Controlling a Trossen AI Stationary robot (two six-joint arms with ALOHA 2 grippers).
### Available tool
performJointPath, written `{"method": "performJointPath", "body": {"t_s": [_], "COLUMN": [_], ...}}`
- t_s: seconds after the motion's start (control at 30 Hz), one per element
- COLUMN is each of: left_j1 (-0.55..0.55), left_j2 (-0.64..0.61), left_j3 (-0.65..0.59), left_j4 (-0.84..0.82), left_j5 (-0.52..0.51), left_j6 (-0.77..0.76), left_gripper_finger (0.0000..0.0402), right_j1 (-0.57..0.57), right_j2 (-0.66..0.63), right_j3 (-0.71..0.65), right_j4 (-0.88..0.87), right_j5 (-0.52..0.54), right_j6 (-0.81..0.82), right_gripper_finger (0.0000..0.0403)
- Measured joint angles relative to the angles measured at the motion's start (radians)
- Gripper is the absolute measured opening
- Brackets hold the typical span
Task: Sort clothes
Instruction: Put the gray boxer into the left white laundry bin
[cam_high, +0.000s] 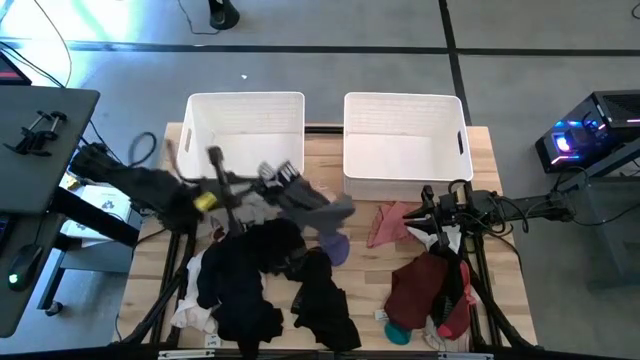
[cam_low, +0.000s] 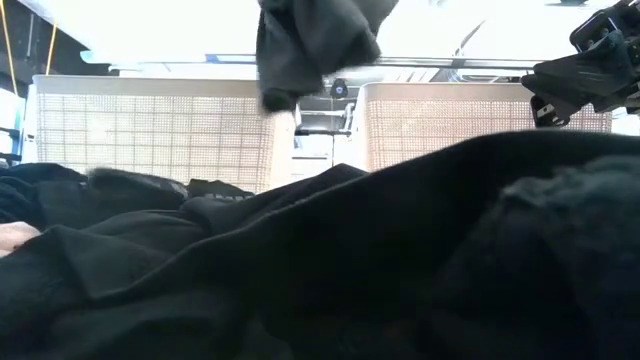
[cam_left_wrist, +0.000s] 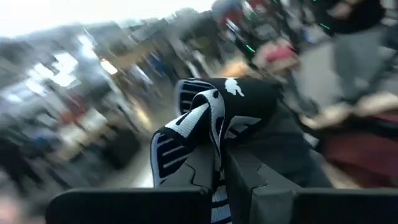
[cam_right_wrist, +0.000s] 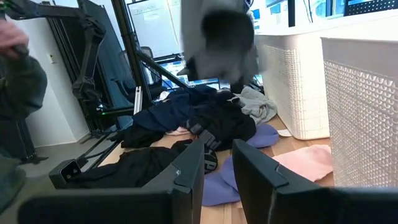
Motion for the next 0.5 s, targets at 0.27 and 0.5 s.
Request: {"method": "performJointPath", "body": {"t_s": [0.27,0.5], "left_j1": [0.180,0.472], "left_j2": [-0.051,-0.065], "left_j3": [0.000,0.000], "left_j4": [0.380,0.338], "left_j5": [-0.131,-0.232], "left_j6": [0.481,0.520], "left_gripper_finger": [0.0009,0.0009], "right_j1": [0.000,0.000], "right_j2": [0.000,0.000], "right_j3": [0.000,0.000], "right_j4": [0.000,0.000], "right_j5": [0.000,0.000], "right_j6": [0.000,0.000], "right_gripper_finger": [0.0073,0.0073]}}
